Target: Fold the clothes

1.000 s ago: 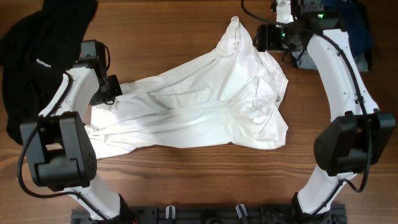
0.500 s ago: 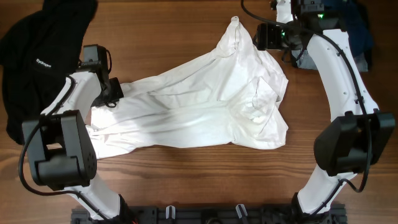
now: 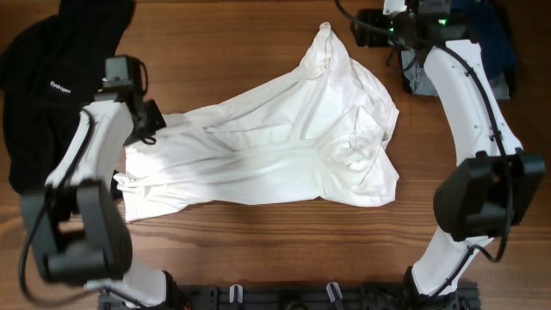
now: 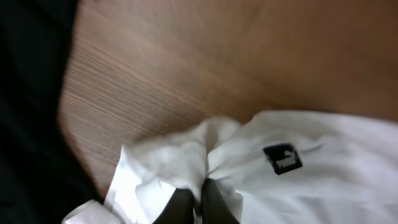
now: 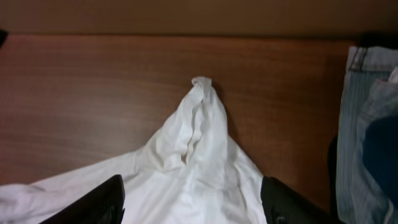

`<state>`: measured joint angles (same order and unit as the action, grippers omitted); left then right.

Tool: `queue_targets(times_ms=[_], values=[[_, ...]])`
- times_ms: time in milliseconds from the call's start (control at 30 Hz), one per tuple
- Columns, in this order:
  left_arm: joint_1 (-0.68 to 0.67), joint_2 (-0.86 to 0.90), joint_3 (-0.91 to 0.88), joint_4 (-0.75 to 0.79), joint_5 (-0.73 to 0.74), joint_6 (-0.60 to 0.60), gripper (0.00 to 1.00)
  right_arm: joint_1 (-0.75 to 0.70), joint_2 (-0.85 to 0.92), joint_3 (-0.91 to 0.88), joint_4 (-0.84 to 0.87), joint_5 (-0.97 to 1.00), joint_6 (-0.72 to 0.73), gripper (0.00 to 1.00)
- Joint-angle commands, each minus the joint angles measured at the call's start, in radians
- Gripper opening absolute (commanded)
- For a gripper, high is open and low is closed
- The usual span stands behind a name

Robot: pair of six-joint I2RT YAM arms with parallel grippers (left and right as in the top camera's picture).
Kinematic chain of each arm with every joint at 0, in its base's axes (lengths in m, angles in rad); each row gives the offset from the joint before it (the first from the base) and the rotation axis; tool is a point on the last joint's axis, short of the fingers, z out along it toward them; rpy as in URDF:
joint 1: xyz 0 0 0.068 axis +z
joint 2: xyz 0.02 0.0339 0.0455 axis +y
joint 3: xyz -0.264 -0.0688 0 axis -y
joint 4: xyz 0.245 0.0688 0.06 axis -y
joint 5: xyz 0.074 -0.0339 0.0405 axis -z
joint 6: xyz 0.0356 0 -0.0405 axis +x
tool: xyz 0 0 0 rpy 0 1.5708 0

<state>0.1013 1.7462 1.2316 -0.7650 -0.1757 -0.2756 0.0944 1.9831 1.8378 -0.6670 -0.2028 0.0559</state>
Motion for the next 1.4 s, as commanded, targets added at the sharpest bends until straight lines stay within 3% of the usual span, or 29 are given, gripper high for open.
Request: queue_targets(times_ms=[0,100,300,567,933,1033,1100,1267,1367], values=[[0.008,-0.142,0.031,-0.018,-0.016,-0.082,0.04,0.007,0.121,0.017,0.150,-0.058,0.034,0.70],[0.008,-0.168,0.031,-0.031,0.004,-0.105,0.04,0.054,0.249,0.018,0.353,-0.060,0.079,0.70],[0.007,-0.167,0.031,-0.060,0.010,-0.107,0.04,0.117,0.438,0.018,0.562,-0.026,0.135,0.70],[0.008,-0.160,0.031,-0.040,0.009,-0.107,0.04,0.121,0.501,0.023,0.671,0.122,0.157,0.69],[0.008,-0.160,0.031,-0.040,0.010,-0.107,0.04,0.098,0.572,0.024,0.790,0.206,0.209,0.58],[0.008,-0.160,0.031,-0.039,0.010,-0.107,0.04,0.094,0.579,0.024,0.805,0.204,0.210,0.42],[0.008,-0.160,0.031,-0.039,0.010,-0.107,0.04,0.094,0.578,0.032,0.808,0.203,0.230,0.06],[0.008,-0.160,0.031,-0.035,0.010,-0.107,0.04,0.093,0.572,0.196,0.644,0.117,0.218,0.04],[0.008,-0.160,0.031,-0.035,0.010,-0.107,0.04,0.093,0.543,0.375,0.377,0.067,0.168,0.04]])
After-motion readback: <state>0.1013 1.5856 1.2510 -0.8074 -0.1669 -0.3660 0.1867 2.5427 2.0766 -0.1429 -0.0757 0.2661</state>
